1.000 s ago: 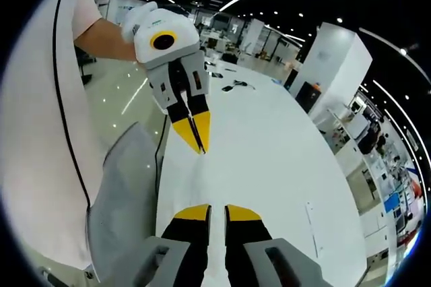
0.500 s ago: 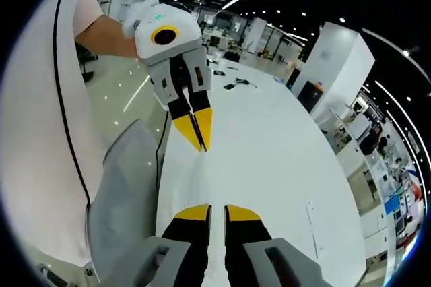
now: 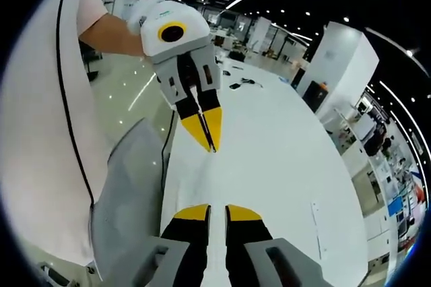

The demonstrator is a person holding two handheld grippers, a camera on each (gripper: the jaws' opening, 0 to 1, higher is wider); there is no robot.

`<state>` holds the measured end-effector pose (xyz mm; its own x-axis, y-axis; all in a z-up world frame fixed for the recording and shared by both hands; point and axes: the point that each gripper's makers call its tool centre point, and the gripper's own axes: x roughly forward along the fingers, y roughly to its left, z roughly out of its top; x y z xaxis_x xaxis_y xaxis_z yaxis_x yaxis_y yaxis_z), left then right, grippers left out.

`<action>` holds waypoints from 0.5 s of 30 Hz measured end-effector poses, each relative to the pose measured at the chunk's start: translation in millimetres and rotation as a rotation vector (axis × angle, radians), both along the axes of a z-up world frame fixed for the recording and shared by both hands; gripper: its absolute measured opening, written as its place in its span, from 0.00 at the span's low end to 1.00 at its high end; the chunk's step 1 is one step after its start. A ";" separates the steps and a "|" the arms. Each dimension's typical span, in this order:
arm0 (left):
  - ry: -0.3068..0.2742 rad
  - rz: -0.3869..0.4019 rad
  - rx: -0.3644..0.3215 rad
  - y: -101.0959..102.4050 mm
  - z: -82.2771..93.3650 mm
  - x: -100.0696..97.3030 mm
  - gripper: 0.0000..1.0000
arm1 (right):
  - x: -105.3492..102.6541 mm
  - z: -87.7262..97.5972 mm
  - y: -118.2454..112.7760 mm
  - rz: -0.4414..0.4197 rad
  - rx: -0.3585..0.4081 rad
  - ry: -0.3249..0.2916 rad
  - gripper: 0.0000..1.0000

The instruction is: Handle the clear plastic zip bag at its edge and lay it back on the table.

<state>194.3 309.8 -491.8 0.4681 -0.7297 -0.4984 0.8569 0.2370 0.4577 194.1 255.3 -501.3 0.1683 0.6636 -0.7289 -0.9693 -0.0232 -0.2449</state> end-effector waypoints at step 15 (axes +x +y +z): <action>-0.015 -0.001 -0.015 -2.0 2.8 0.8 0.00 | -10.7 -12.5 -2.0 0.013 -0.041 0.068 0.00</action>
<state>195.1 307.8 -488.9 0.4748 -0.7373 -0.4806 0.8501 0.2429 0.4672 183.4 253.2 -513.8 0.1087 0.6350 -0.7649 -0.9832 -0.0449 -0.1770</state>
